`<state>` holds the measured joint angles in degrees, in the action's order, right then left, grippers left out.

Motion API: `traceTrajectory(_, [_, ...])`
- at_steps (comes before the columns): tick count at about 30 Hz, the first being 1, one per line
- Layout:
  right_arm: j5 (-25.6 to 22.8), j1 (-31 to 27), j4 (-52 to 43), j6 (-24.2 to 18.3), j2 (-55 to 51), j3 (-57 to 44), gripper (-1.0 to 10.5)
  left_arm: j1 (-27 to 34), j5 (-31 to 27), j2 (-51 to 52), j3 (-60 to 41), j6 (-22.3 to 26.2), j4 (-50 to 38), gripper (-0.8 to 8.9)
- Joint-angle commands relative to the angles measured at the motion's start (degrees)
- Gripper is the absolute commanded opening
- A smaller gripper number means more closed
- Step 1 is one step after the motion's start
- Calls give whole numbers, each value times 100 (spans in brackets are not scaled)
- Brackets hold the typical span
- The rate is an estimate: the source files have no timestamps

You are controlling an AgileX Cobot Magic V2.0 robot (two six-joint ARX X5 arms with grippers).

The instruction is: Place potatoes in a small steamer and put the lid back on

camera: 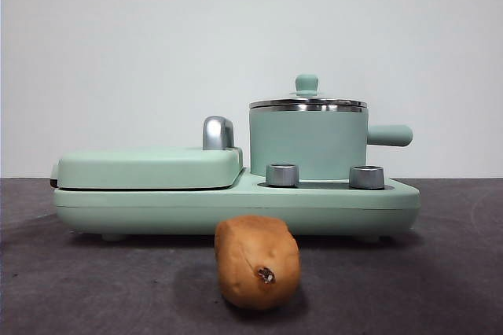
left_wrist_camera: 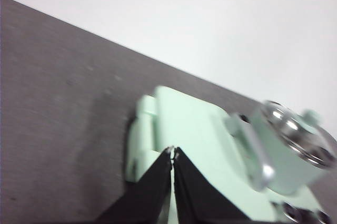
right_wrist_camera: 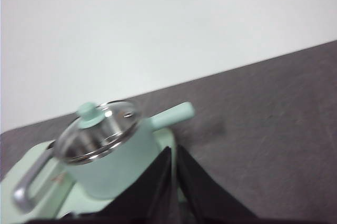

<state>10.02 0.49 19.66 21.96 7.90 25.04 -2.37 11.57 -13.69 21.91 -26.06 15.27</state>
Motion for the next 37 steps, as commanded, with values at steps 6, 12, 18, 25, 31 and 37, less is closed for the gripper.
traceTrajectory(6, [894, 13, 1051, -223, 1316, 1788, 14, -46, 887, -1320, 1711, 494, 697, 9])
traceTrajectory(12, [1902, 13, 1961, -1163, 2258, 2811, 14, -149, 1613, -2164, 2581, 1043, 1023, 8])
traceTrajectory(18, [2706, 15, 2135, -1558, 2691, 3071, 15, -286, 2481, -2741, 2948, 1305, 1196, 9])
traceTrajectory(25, [3189, 13, 2153, -1672, 2798, 3071, 16, -516, 2643, -3027, 2988, 1307, 1198, 36])
traceTrajectory(31, [3189, 13, 2155, -1668, 2796, 3071, 180, -673, 2640, -3088, 2990, 1375, 1189, 211])
traceTrajectory(37, [3187, 13, 2155, -1644, 2796, 3071, 456, -861, 2640, -3237, 3032, 1386, 1143, 382])
